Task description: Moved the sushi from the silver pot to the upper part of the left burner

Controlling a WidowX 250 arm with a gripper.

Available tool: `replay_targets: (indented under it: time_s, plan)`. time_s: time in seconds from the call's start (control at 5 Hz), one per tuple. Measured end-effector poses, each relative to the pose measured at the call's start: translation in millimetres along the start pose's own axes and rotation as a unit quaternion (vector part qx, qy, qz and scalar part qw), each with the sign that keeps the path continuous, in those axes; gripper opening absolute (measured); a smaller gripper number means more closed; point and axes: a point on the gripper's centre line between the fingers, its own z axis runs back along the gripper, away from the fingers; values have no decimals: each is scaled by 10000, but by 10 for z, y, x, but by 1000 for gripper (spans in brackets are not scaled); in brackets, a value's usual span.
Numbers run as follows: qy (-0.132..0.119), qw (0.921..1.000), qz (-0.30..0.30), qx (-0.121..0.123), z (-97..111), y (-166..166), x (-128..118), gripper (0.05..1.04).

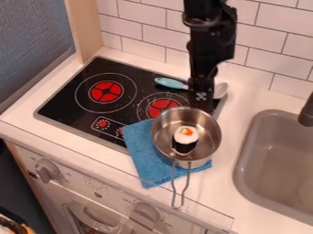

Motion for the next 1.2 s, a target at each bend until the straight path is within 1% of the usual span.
replay_targets:
  time_s: [0.2,0.4,0.6,0.8,1.0,1.2]
  plan:
    - [132,9999,40,1,-59,-107,48,999]
    - [76,9998,172,10,-168,-179,23,999]
    - [-50,9993,359,129,-311,-188,-103,999]
    - [19,9991,376,204,-385,-208,-183,999]
    - [-27,9989,414,230,-427,-200,-172,999]
    - [46,9989,446,151,-523,-207,-193,999]
